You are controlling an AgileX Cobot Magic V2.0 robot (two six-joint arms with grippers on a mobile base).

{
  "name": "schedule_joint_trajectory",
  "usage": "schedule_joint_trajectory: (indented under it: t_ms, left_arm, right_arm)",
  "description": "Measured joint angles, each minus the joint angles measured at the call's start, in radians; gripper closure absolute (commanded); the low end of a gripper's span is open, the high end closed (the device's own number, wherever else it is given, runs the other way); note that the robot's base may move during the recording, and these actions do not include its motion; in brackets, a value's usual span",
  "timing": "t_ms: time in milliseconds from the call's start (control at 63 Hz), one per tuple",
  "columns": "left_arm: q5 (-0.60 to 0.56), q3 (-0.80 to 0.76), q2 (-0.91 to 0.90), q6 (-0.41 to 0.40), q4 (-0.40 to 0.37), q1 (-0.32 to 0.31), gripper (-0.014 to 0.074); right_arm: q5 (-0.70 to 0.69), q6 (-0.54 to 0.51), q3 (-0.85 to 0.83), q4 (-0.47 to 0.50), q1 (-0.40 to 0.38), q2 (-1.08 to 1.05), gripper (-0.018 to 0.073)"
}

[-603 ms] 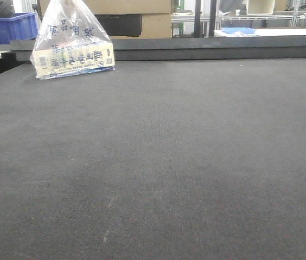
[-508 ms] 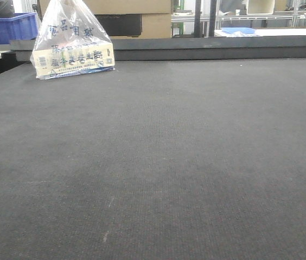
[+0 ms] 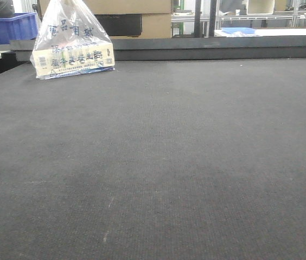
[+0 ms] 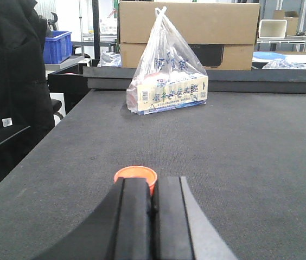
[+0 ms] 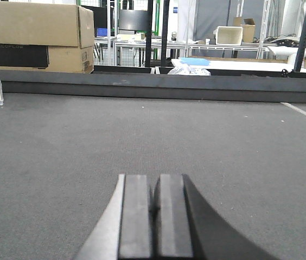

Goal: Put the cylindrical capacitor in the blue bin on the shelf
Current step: 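Lower left gripper over orange capacitor, right gripper over brown capacitor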

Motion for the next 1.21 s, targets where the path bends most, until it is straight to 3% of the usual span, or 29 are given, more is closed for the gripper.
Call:
schedule_joint_trajectory:
  t_ms: [286, 540, 683, 921, 1206]
  left_arm:
    - [0.005, -0.007, 0.000, 0.000, -0.012, 0.000, 0.0707]
    - [0.302, -0.274, 0.067, 0.000, -0.029, 0.000, 0.0707]
    - [0.439, -0.441, 0.230, 0.000, -0.010, 0.000, 0.0707]
    - [0.738, -0.734, 0.652, 0.000, -0.004, 0.000, 0.0707]
    - [0.778, -0.937, 0.988, 0.000, -0.003, 0.000, 0.0707]
  right_arm:
    - [-0.029, 0.000, -0.002, 0.000, 0.000, 0.000, 0.0727]
    - [0.194, 0.000, -0.231, 0.002, 0.000, 0.020, 0.0727]
    - [0.347, 0.000, -0.389, 0.002, 0.000, 0.157, 0.0727]
    - [0.618, 0.000, -0.616, 0.004, 0.000, 0.489, 0.0727]
    - [0.821, 0.000, -0.716, 0.004, 0.000, 0.807, 0.0727]
